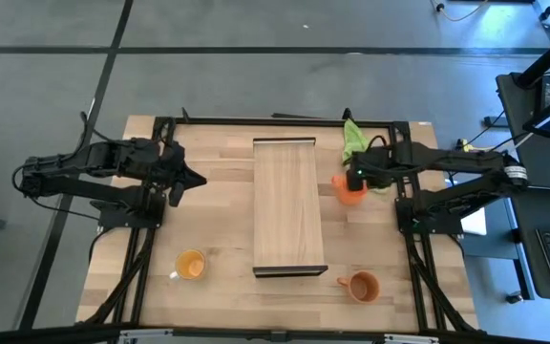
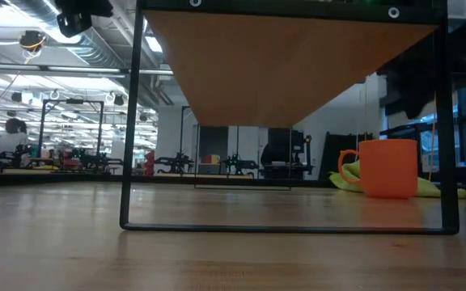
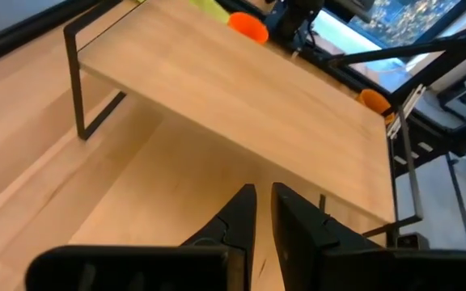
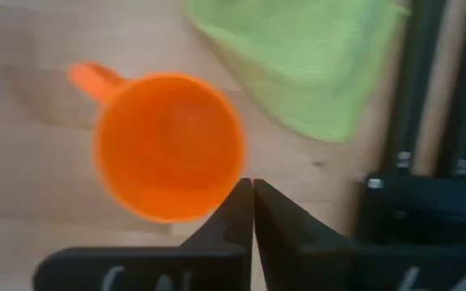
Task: Stack small to large cups/mugs on shelf
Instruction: Put the orange mug on the shelf
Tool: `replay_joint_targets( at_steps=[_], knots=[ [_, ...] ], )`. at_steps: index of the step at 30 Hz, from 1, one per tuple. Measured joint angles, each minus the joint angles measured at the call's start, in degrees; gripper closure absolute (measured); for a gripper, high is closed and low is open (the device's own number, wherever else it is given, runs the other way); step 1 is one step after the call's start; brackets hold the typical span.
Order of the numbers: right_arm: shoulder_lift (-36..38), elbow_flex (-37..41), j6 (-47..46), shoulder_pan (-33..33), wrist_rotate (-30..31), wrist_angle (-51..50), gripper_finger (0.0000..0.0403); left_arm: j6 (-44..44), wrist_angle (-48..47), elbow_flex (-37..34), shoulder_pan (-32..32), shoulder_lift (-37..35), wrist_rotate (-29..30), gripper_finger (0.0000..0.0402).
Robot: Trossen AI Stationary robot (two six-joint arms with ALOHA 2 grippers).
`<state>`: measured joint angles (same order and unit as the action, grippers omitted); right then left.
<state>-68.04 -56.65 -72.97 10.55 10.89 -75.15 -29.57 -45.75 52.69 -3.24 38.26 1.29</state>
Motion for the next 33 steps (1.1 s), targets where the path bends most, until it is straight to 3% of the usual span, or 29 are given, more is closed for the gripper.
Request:
replay_joint_targets(
  at_steps=[6,10,16,29,33],
  knots=[
    [-0.05,1.6,5.74,3.21,-0.02,3.47,0.0329,-0.02,-1.04,0.0,0.0,-0.02,1.17,0.0366],
    [-0.03,3.35,6.06,4.62,-0.17,8.79,0.0281,0.12,-1.67,0.0,-0.01,-0.02,1.21,0.0366],
    [-0.03,7.79,5.75,6.85,-1.01,8.72,0.0237,0.16,-2.57,0.0,-0.01,-0.02,2.25,0.0366],
    [-0.05,15.46,4.13,6.97,-4.68,19.48,0.0231,0.23,-3.22,0.0,-0.01,-0.02,3.75,0.0366],
    [-0.05,15.81,4.25,6.97,-4.63,19.58,0.026,0.21,-3.22,0.0,-0.01,-0.02,3.99,0.0366]
  ],
)
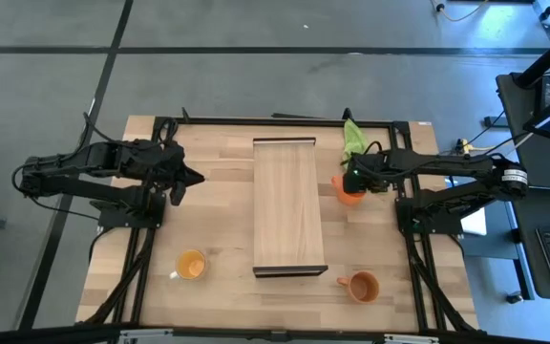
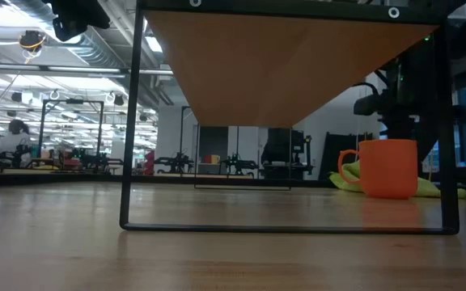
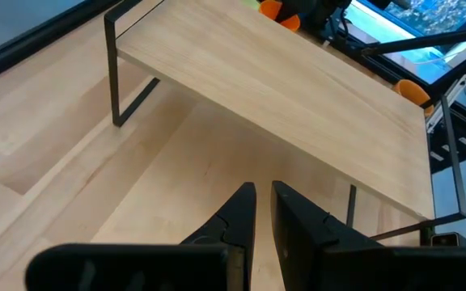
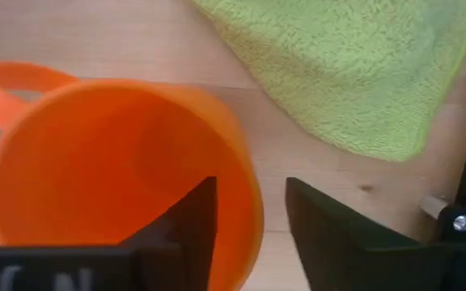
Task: Stack small to large cups/mugs on shelf
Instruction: Put the orange mug on the shelf
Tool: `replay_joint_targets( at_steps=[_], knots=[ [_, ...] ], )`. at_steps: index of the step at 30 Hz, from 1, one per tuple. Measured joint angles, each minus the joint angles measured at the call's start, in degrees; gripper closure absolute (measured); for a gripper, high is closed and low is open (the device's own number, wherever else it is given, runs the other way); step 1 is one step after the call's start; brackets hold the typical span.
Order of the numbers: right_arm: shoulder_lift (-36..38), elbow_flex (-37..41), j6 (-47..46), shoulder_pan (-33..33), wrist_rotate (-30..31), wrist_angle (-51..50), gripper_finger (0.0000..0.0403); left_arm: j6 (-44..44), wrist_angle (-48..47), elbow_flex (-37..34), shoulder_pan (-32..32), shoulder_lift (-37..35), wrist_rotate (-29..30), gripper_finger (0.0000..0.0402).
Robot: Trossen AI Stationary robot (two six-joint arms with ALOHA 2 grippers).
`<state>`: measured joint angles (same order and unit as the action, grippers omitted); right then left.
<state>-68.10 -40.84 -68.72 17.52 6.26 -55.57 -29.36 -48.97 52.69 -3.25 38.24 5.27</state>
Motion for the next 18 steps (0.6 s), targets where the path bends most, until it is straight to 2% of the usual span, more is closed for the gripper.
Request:
replay_joint_targets(
  at_steps=[7,9,13,18],
  knots=[
    [0.0,-0.1,1.14,0.0,0.62,0.09,0.0384,-0.51,0.0,0.0,0.0,0.0,3.68,0.0366],
    [0.0,-0.13,1.61,0.0,0.65,0.1,0.0389,-0.53,0.0,0.0,0.0,0.0,3.68,0.0366],
    [0.0,-1.55,2.33,0.12,0.07,-1.13,0.0374,-1.0,0.02,0.0,0.0,0.0,3.69,0.0366],
    [-0.01,-10.79,10.48,1.31,-1.37,-7.98,0.0393,-1.74,0.02,0.0,-0.01,0.0,4.31,0.0366]
  ],
)
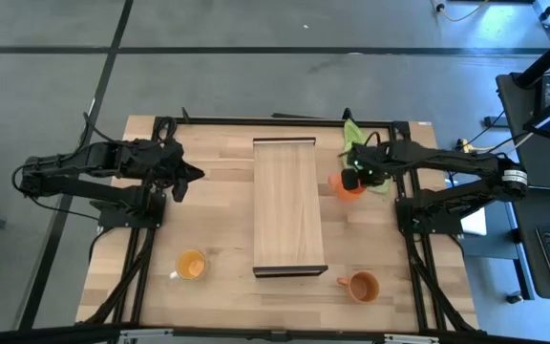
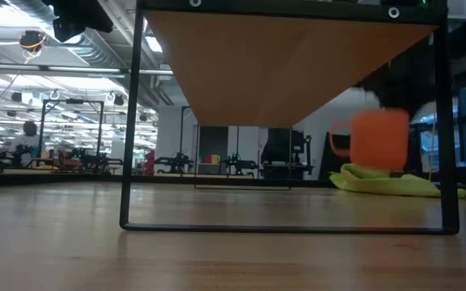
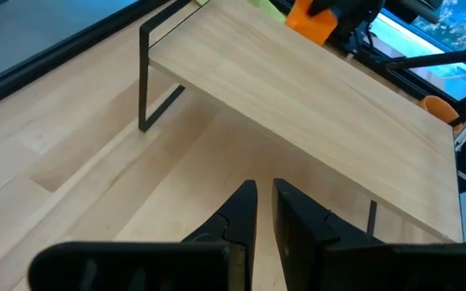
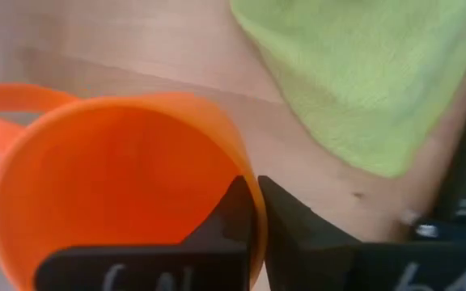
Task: Stack small to large cups/mugs on shelf
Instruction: Put the orange mug on the shelf
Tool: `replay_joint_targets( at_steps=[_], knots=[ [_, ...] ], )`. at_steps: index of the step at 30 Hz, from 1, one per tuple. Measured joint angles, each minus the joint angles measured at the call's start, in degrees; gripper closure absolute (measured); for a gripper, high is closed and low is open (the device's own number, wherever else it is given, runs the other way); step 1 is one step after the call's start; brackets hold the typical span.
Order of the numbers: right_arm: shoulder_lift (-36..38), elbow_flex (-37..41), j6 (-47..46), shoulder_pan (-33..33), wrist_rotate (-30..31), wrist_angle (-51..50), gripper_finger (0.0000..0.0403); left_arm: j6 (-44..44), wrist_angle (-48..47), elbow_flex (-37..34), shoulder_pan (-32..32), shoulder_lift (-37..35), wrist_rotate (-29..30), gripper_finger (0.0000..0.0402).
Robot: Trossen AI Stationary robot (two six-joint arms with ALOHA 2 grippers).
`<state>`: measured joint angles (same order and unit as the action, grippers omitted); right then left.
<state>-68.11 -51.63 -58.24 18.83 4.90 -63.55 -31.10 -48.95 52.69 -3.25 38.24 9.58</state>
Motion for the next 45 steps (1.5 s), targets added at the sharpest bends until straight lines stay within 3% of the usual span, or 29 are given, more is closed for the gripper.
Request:
replay_joint_targets(
  at_steps=[9,16,22,28,31,45],
  knots=[
    [-4.01,-28.32,14.52,0.16,-0.34,-20.22,0.0394,0.16,-0.04,0.0,0.01,0.0,-0.37,0.0366],
    [-21.56,-53.39,25.07,-2.62,1.35,-26.41,0.0393,1.0,-0.25,0.0,0.01,0.44,-1.92,0.0366],
    [-36.4,-66.94,33.22,-0.69,-1.45,-26.27,0.0389,-1.73,-3.25,0.0,0.02,1.96,-1.88,0.0366],
    [-46.6,-78.86,36.24,0.29,-3.65,-26.54,0.0389,-1.82,-4.62,-0.02,0.01,3.56,-1.52,0.0366],
    [-50.26,-83.31,36.04,0.08,-6.48,-26.4,0.0389,-1.52,-4.57,-0.02,-0.01,4.51,-0.15,0.0366],
    [-51.81,-81.58,29.58,-1.88,-4.87,-25.25,0.0387,0.9,-4.44,-0.02,0.01,5.68,0.72,0.0366]
  ],
)
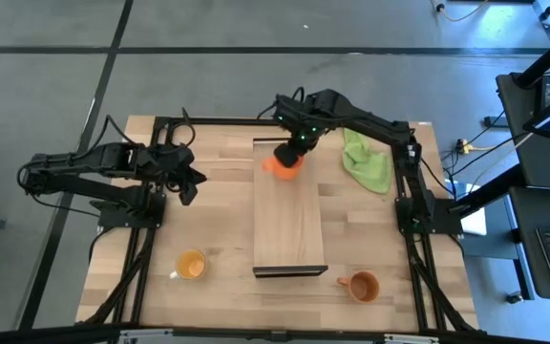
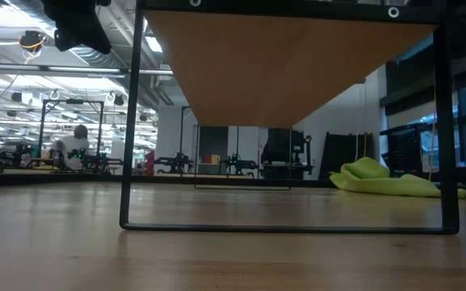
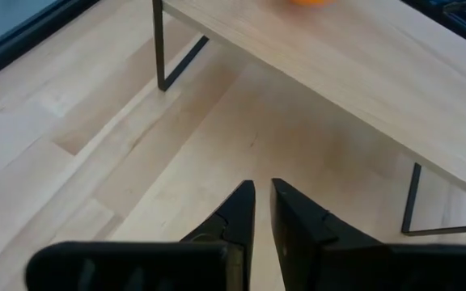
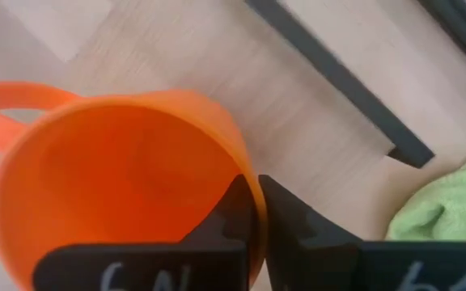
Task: Stack small to large cups/mugs on shelf
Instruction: Put the orange mug on the shelf, then put the brown mug on the shelf
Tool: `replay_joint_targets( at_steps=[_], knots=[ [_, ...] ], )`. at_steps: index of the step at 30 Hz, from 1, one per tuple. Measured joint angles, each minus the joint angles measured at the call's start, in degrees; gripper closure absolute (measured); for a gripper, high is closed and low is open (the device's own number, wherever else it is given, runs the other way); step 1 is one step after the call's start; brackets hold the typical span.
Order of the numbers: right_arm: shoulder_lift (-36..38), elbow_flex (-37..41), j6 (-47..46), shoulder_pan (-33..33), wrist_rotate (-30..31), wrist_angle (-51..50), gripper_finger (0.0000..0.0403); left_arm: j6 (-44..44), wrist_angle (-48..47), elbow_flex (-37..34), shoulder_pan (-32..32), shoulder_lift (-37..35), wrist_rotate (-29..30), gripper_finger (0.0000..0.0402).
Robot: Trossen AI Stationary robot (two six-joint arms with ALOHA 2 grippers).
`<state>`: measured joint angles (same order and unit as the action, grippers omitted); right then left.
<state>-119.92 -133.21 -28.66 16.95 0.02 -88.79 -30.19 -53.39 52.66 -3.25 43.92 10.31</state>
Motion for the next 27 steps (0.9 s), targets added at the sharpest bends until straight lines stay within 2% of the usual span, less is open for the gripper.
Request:
replay_joint_targets(
  at_steps=[6,17,23,27],
  knots=[
    [0.0,0.0,-4.28,0.02,1.32,-1.37,0.0383,0.39,0.0,0.0,0.0,-0.02,0.12,0.0366],
    [0.02,0.31,-7.11,-1.45,1.42,-1.18,0.0324,1.99,0.0,0.0,0.0,-0.02,1.04,0.0366],
    [0.14,-1.8,-5.46,-2.11,4.62,-1.06,0.0321,3.97,0.02,0.0,0.0,-0.02,0.24,0.0366],
    [2.82,-1.68,-5.66,-2.21,6.9,-1.28,0.032,5.76,0.16,0.0,0.0,-0.04,-1.77,0.0366]
  ],
)
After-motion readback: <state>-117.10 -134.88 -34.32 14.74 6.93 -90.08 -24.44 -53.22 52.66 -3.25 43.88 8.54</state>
